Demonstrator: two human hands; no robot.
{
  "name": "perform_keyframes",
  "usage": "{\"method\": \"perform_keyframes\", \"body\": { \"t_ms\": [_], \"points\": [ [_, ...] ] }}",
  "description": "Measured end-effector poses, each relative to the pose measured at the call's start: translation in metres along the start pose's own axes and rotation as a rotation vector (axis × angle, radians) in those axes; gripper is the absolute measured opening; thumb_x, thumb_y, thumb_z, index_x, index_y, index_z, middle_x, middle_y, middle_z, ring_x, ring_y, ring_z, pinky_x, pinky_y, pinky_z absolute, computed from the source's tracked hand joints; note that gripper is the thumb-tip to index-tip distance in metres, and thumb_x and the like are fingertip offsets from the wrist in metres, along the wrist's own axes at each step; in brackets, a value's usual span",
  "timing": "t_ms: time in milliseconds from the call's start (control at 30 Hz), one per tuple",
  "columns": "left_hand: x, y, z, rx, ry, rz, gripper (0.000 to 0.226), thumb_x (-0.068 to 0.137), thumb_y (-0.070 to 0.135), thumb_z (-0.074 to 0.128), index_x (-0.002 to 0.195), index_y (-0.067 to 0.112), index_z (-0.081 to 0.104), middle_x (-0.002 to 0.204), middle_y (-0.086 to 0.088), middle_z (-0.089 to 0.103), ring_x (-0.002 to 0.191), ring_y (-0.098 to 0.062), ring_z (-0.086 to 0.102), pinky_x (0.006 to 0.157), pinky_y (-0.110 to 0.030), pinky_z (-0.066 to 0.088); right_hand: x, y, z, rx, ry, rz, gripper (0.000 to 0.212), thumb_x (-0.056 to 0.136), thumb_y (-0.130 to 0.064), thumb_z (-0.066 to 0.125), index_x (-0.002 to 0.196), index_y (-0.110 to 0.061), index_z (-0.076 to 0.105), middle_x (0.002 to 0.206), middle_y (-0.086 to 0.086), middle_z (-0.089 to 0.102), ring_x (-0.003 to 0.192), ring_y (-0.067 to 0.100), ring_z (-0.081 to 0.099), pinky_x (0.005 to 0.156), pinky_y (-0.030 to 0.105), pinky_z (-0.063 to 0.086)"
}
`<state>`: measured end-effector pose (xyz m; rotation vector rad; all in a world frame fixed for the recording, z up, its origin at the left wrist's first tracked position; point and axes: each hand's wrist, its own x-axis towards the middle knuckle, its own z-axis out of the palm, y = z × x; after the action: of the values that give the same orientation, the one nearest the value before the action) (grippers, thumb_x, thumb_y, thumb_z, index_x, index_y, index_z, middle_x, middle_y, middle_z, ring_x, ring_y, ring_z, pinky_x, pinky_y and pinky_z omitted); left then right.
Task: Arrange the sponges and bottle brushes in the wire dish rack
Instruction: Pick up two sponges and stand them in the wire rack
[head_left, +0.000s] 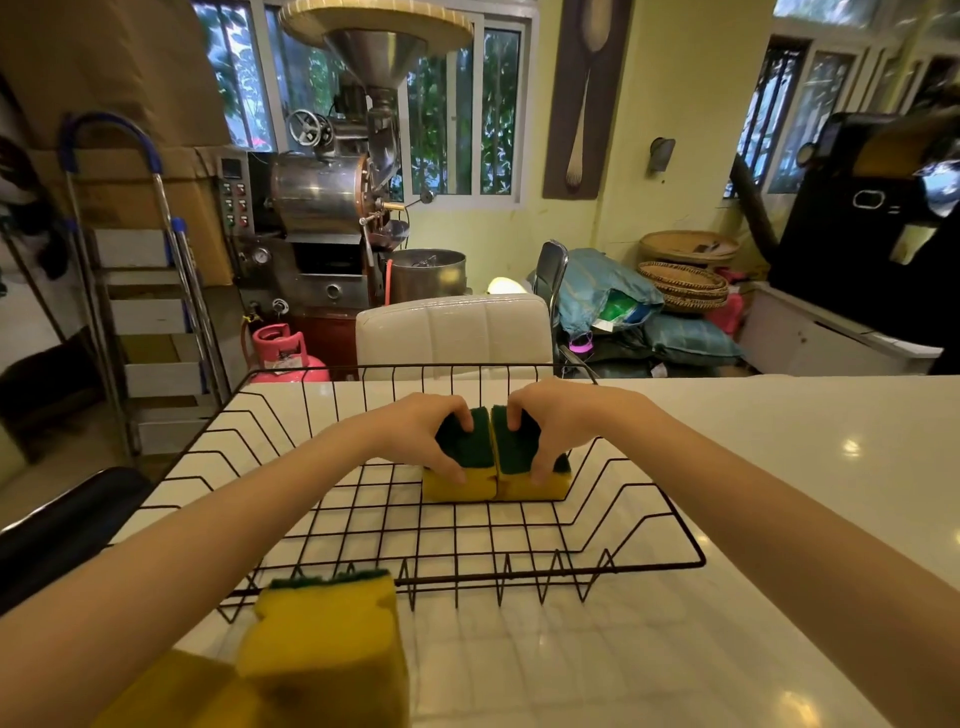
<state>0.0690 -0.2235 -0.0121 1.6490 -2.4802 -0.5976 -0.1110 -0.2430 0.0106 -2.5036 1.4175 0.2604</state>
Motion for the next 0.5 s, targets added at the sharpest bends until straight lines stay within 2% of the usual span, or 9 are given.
{"method": "perform_keyframes", "body": {
  "t_ms": [133,333,500],
  "points": [
    [0.001,0.003,0.0,0.033,-0.017,-0.004,0.053,0.074,0.026,0.071,0.119,0.017,0.044,0.112,-0.002,0.047,0.097,-0.015,0.045,0.083,-0.025,0.043,0.005,0.001,0.003,0.014,0.011,-0.003,0.062,0.064,-0.024,0.08,0.116,-0.016,0.047,0.104,0.0,0.042,0.094,0.02,0.043,0.066,0.024,0.035],
    [0.008,0.004,-0.003,0.111,-0.082,-0.012,0.055,0.073,0.031,0.071,0.12,0.018,0.044,0.12,-0.007,0.05,0.097,-0.016,0.045,0.083,-0.026,0.043,0.005,0.007,0.01,0.089,0.029,-0.008,0.061,0.066,-0.023,0.079,0.116,-0.016,0.046,0.12,0.008,0.048,0.097,0.019,0.042,0.078,0.029,0.039],
    [0.007,0.009,-0.005,0.148,-0.106,-0.006,0.053,0.074,0.032,0.069,0.119,0.017,0.045,0.119,-0.007,0.05,0.099,-0.016,0.046,0.086,-0.028,0.043,0.003,0.002,0.012,0.049,0.011,0.001,0.061,0.068,-0.024,0.076,0.12,-0.013,0.046,0.121,0.01,0.05,0.103,0.023,0.047,0.08,0.029,0.041]
  ]
}}
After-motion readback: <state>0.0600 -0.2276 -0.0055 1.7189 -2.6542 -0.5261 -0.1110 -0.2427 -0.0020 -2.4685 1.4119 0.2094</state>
